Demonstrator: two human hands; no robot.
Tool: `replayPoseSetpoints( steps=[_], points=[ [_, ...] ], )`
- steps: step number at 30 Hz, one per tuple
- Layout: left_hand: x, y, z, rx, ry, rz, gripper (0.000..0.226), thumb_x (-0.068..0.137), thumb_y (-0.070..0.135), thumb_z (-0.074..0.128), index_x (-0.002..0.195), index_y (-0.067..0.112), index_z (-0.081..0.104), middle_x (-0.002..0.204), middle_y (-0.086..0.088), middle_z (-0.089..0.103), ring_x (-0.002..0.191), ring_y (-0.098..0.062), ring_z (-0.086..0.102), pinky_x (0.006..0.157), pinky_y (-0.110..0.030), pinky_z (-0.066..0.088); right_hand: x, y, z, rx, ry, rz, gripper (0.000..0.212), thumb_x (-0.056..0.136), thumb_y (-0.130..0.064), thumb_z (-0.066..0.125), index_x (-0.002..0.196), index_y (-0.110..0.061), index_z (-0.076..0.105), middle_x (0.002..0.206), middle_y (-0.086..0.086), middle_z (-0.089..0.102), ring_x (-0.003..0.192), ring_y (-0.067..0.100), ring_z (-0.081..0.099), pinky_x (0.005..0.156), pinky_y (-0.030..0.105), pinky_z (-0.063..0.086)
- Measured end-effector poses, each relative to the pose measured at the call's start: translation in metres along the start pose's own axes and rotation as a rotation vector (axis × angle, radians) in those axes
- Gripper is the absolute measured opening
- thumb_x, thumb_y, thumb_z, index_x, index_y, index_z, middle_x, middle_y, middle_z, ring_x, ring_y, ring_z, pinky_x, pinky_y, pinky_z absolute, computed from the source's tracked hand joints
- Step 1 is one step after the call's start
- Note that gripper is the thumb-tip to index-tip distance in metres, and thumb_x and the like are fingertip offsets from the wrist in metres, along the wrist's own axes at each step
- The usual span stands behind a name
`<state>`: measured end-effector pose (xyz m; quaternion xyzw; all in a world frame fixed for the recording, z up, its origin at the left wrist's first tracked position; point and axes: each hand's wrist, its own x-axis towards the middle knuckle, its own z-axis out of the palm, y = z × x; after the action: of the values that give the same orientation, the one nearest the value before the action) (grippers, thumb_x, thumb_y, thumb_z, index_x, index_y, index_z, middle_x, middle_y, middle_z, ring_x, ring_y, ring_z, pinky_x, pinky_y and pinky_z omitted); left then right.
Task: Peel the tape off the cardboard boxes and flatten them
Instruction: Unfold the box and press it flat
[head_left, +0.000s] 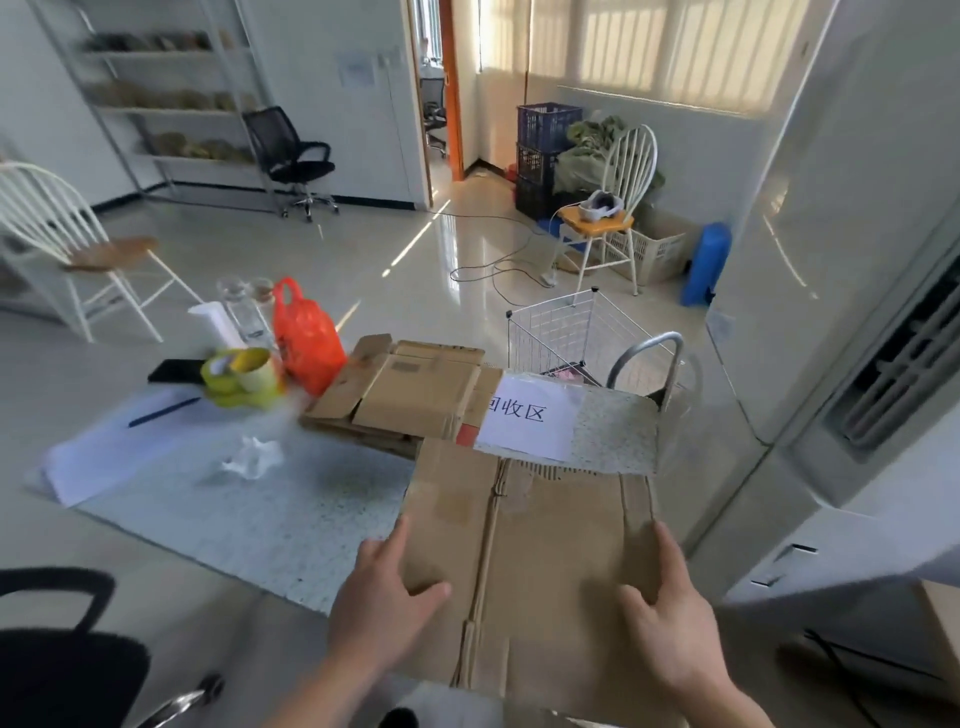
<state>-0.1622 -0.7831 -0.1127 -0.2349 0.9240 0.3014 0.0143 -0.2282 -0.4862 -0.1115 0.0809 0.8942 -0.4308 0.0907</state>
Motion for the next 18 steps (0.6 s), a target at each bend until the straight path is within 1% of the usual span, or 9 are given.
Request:
replayPoseSetpoints(
  steps=[2,4,6,8,11,13,15,16,18],
  points=[
    [0.028,-0.007,-0.015,-0.002,0.024,-0.001,0.102,0.072,0.070,0.063,0.156,0.044,0.013,0.133,0.011,0.038,0.101,-0.011,0.056,0.066,-0.023,0.044,0.015,-0.025,0.016,-0.022,0.009,-0.033,0.086,0.084,-0.023,0.066,0.154,-0.039,0.019,0.123,0.007,0.068,0.105,0.034,0.064,0.086,0.034,0.047],
    [0.063,-0.015,-0.032,-0.011,0.058,0.017,0.099,0.076,0.064,0.069,0.156,0.043,0.015,0.144,0.006,0.037,0.101,-0.013,0.057,0.068,-0.025,0.048,0.033,-0.051,0.032,-0.022,0.045,-0.064,0.084,0.084,-0.024,0.068,0.152,-0.037,0.022,0.135,0.005,0.061,0.110,0.033,0.062,0.084,0.034,0.044],
    [0.104,-0.021,-0.050,-0.002,0.093,0.024,0.098,0.076,0.061,0.072,0.155,0.043,0.018,0.156,0.000,0.032,0.116,-0.021,0.058,0.076,-0.030,0.051,0.057,-0.078,0.053,-0.017,0.093,-0.099,0.079,0.084,-0.027,0.069,0.149,-0.037,0.026,0.132,0.001,0.062,0.107,0.029,0.063,0.079,0.031,0.041],
    [0.153,-0.029,-0.068,0.008,0.115,0.033,0.097,0.076,0.059,0.075,0.155,0.043,0.021,0.158,-0.003,0.029,0.126,-0.025,0.054,0.083,-0.032,0.050,0.085,-0.108,0.078,-0.014,0.124,-0.137,0.072,0.084,-0.030,0.070,0.144,-0.038,0.032,0.124,-0.001,0.065,0.100,0.023,0.062,0.077,0.029,0.040],
    [0.233,-0.043,-0.095,0.019,0.127,0.055,0.096,0.076,0.052,0.078,0.155,0.038,0.026,0.150,-0.008,0.037,0.127,-0.028,0.052,0.092,-0.036,0.048,0.130,-0.157,0.123,-0.010,0.134,-0.182,0.060,0.083,-0.027,0.072,0.133,-0.038,0.042,0.113,-0.006,0.060,0.096,0.017,0.057,0.079,0.032,0.042],
    [0.281,-0.054,-0.111,0.035,0.140,0.061,0.093,0.076,0.050,0.079,0.155,0.033,0.031,0.144,-0.006,0.042,0.125,-0.028,0.052,0.096,-0.037,0.047,0.159,-0.187,0.152,-0.033,0.120,-0.197,0.053,0.082,-0.024,0.072,0.124,-0.039,0.044,0.105,-0.008,0.054,0.093,0.015,0.051,0.079,0.031,0.039],
    [0.325,-0.061,-0.122,0.059,0.135,0.076,0.090,0.078,0.049,0.078,0.154,0.030,0.033,0.140,-0.004,0.044,0.122,-0.028,0.054,0.095,-0.037,0.047,0.189,-0.211,0.177,-0.049,0.133,-0.201,0.047,0.080,-0.019,0.071,0.120,-0.032,0.048,0.099,-0.008,0.049,0.092,0.016,0.047,0.079,0.031,0.037],
    [0.346,-0.064,-0.127,0.067,0.127,0.086,0.088,0.079,0.049,0.077,0.154,0.029,0.033,0.139,-0.004,0.044,0.121,-0.028,0.054,0.094,-0.037,0.048,0.202,-0.220,0.188,-0.062,0.141,-0.192,0.046,0.081,-0.019,0.070,0.120,-0.028,0.049,0.099,-0.006,0.048,0.093,0.018,0.049,0.079,0.031,0.038],
    [0.381,-0.069,-0.130,0.094,0.095,0.096,0.085,0.081,0.048,0.075,0.153,0.029,0.033,0.142,-0.002,0.041,0.120,-0.029,0.054,0.094,-0.037,0.048,0.224,-0.233,0.207,-0.105,0.117,-0.153,0.050,0.085,-0.021,0.067,0.129,-0.030,0.046,0.102,-0.003,0.047,0.099,0.023,0.052,0.082,0.030,0.037]
  ],
)
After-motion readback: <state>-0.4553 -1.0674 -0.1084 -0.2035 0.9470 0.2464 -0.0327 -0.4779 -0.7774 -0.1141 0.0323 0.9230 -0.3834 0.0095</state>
